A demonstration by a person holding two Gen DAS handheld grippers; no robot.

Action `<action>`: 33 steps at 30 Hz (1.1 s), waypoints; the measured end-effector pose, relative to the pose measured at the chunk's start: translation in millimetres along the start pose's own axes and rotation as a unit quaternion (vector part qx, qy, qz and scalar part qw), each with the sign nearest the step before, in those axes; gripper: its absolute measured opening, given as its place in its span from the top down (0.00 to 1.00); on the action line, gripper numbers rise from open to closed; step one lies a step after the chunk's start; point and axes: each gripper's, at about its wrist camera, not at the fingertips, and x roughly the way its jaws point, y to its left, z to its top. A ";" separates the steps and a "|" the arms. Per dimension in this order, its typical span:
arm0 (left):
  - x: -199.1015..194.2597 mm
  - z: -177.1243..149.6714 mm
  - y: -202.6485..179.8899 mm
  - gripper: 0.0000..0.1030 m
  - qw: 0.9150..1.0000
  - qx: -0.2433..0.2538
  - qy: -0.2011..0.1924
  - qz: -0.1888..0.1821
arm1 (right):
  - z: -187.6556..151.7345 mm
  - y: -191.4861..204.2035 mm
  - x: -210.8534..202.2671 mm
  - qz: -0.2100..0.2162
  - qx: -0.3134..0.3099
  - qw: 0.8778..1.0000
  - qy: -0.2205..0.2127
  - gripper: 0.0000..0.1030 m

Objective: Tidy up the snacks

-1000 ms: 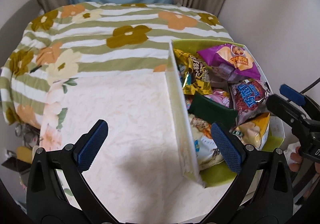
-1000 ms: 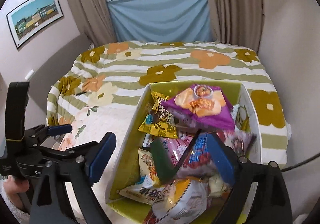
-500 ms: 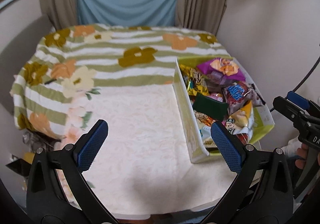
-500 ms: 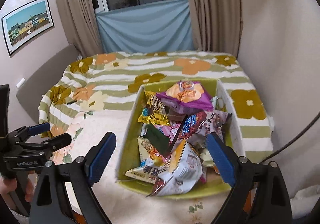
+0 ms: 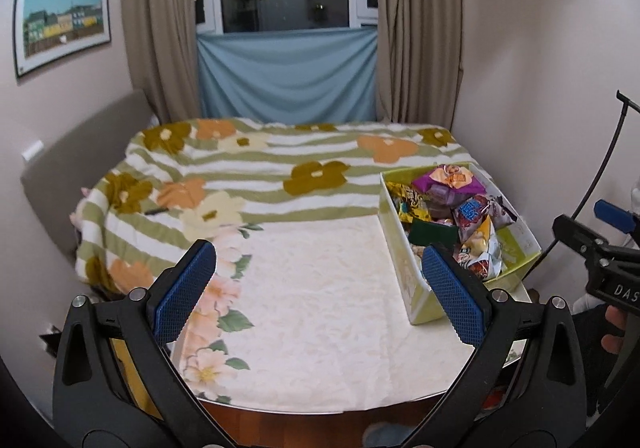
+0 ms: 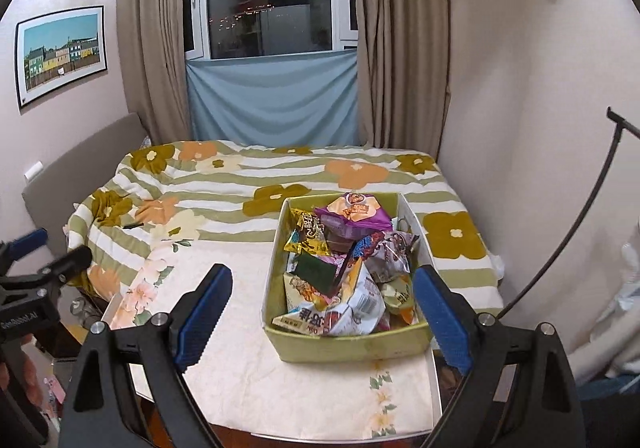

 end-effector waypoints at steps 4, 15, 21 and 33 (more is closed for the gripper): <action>-13.4 -6.2 -0.6 0.01 1.000 0.009 -0.011 0.004 | -9.6 6.4 -6.5 0.002 0.006 1.000 -0.004 0.12; -19.7 -8.6 -4.0 0.01 1.000 0.019 -0.020 -0.002 | -12.7 11.9 -13.2 -0.012 0.011 1.000 -0.011 0.12; -18.8 -8.8 -4.5 0.01 0.999 0.019 -0.025 -0.002 | -12.7 12.5 -13.3 -0.014 0.011 1.000 -0.012 0.12; -14.2 -8.1 -2.3 0.01 1.000 0.018 -0.021 -0.005 | -11.1 11.7 -10.5 -0.018 0.014 1.000 -0.011 0.12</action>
